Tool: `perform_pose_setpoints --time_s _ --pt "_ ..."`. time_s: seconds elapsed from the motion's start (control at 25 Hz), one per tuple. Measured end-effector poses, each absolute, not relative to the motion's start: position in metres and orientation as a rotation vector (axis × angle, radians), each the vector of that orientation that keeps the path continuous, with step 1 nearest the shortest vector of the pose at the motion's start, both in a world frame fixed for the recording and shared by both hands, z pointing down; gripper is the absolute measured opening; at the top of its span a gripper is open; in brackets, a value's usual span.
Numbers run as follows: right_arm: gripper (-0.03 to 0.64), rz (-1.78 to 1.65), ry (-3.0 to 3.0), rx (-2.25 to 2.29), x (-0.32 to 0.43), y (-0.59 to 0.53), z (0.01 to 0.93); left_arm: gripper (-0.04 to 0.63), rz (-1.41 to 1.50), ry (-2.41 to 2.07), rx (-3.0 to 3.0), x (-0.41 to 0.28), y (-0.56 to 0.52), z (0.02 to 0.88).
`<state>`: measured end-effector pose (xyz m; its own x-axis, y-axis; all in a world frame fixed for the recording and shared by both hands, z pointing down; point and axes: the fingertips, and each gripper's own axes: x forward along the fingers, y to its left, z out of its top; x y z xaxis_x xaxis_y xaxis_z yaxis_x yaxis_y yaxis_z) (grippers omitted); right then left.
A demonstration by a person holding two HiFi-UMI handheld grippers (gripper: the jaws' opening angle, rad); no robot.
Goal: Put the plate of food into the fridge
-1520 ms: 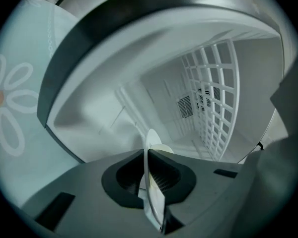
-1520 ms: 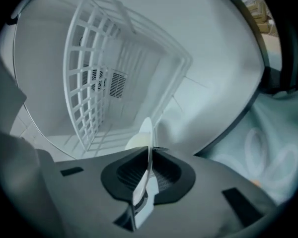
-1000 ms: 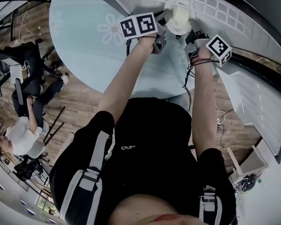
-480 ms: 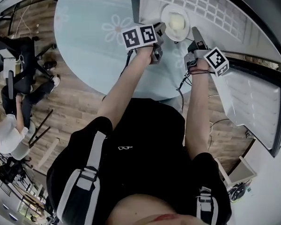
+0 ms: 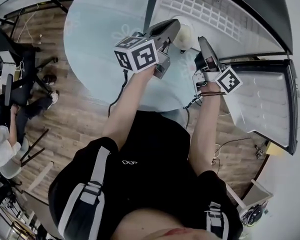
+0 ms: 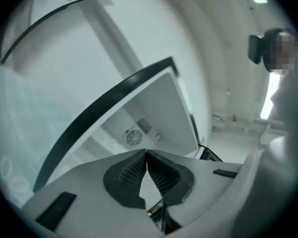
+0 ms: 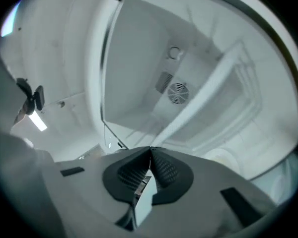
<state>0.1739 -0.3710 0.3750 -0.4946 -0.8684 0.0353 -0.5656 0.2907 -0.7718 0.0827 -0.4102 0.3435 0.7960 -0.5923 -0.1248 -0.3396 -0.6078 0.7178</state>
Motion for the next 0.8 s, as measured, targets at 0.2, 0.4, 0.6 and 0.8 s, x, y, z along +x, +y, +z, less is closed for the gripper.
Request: perform_pose_setpoints --time_s 0.2,0.4,0.6,0.8 --pt "0.0 -0.456 2.589 -1.205 0.14 -0.342 0.258 -0.001 -0.565 -0.869 2.84 0.066 -0.373 0.196" --pt "0.002 0.222 2.789 -1.249 0.116 -0.319 0.158 0.008 -0.832 -1.108 3.16 0.036 -0.327 0.066" --pt "0.169 0.424 2.704 -1.247 0.125 -0.33 0.091 0.087 -0.993 -1.126 3.181 0.022 -0.335 0.029" --pt "0.217 0.275 2.635 -1.402 0.135 -0.328 0.16 0.16 -0.672 -0.988 3.144 0.047 -0.337 0.141"
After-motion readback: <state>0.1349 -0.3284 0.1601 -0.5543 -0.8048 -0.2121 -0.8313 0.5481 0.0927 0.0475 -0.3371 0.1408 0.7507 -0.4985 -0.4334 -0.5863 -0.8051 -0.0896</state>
